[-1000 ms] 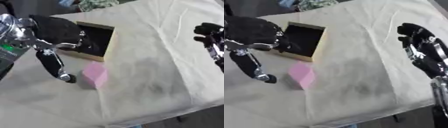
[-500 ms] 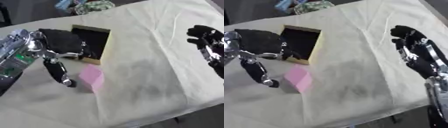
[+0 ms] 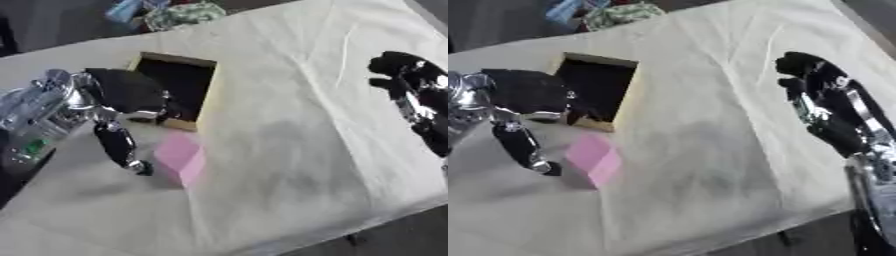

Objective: Pick up objects on the table and place them in the box.

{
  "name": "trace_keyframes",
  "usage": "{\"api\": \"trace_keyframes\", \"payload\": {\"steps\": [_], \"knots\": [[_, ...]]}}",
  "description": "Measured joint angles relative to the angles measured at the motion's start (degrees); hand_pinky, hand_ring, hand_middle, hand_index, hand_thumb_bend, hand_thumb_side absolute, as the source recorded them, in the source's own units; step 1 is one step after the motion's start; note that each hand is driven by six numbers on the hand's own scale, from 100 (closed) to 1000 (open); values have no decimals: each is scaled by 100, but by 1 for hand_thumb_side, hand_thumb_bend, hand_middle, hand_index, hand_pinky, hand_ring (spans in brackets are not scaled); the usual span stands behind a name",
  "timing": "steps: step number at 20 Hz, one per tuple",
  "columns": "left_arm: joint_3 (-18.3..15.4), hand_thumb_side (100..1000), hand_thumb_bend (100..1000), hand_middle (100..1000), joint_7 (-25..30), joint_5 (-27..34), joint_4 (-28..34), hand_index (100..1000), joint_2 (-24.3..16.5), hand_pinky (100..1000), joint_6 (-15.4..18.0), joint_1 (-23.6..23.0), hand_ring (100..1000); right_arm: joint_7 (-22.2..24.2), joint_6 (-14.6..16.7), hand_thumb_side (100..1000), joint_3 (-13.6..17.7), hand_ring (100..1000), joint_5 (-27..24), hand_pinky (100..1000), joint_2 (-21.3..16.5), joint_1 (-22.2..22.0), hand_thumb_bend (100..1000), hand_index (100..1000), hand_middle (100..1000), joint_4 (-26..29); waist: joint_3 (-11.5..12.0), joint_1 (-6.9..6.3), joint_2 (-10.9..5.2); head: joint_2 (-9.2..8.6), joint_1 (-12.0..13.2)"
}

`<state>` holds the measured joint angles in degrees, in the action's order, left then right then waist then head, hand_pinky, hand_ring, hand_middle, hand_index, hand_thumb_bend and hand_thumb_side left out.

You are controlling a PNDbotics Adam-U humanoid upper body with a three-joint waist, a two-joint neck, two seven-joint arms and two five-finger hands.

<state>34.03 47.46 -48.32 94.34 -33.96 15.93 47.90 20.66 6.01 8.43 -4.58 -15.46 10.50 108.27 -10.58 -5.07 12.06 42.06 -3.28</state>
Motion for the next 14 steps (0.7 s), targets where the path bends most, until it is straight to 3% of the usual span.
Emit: {"api": "trace_keyframes", "payload": {"steps": [14], "knots": [[-34, 413, 528, 570, -48, -239, -485, 943, 361, 857, 48, 60, 709, 16, -11, 435, -2, 899, -4, 869, 3, 7, 100, 883, 812, -5, -41, 6, 35, -82, -48]]}}
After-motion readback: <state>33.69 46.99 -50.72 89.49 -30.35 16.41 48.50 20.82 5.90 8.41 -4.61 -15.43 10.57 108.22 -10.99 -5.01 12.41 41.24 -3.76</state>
